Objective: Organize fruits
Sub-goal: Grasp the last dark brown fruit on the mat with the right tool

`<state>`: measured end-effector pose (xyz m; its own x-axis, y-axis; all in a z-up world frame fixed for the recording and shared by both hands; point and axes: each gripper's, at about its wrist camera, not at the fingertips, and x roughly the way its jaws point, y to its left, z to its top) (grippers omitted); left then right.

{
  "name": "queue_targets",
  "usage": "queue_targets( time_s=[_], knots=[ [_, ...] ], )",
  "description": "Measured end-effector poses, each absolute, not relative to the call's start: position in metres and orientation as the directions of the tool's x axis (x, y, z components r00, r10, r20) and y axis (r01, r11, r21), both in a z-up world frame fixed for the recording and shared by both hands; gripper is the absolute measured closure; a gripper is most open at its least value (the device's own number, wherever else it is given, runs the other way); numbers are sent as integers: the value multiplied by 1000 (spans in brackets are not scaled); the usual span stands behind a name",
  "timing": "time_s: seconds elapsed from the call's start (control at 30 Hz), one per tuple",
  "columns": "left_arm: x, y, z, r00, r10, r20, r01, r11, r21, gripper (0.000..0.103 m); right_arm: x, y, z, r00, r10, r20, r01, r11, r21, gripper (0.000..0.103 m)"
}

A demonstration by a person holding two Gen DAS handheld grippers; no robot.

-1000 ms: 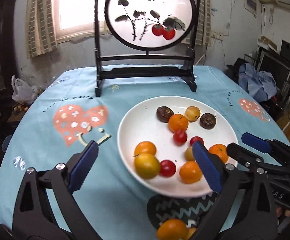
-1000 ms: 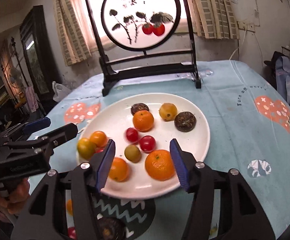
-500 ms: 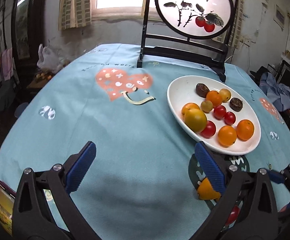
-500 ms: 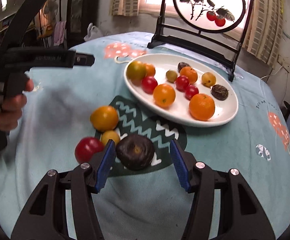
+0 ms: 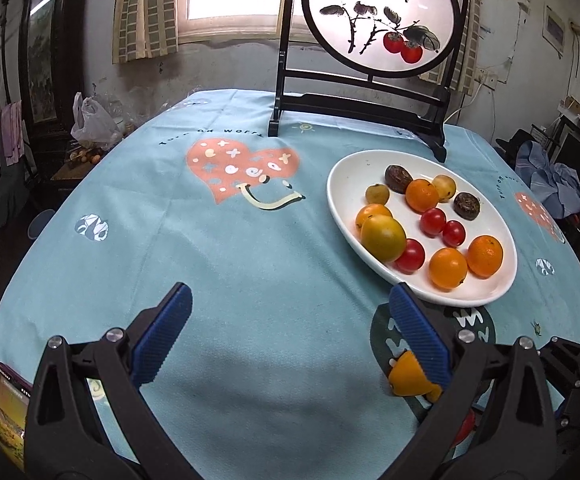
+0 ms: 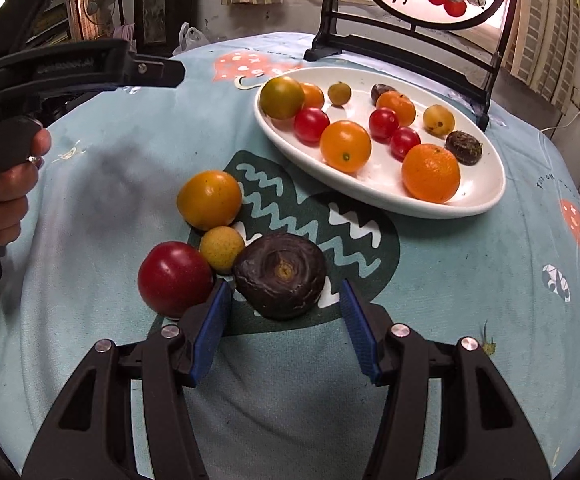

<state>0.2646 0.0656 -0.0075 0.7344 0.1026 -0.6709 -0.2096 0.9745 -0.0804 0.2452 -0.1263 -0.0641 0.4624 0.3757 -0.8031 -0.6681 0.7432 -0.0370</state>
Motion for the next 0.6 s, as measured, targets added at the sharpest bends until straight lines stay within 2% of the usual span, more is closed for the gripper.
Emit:
queue_targets(
  time_s=[0.33, 0.6],
  knots=[
    [268, 63, -11, 720, 113, -685, -206, 977, -55, 2, 253, -127, -65, 444, 401, -802, -665, 747, 5, 46],
    [268, 62, -12, 717, 114, -688, -202, 978, -48, 2, 249, -125, -65, 451, 407, -794, -680, 733, -10, 54]
  ],
)
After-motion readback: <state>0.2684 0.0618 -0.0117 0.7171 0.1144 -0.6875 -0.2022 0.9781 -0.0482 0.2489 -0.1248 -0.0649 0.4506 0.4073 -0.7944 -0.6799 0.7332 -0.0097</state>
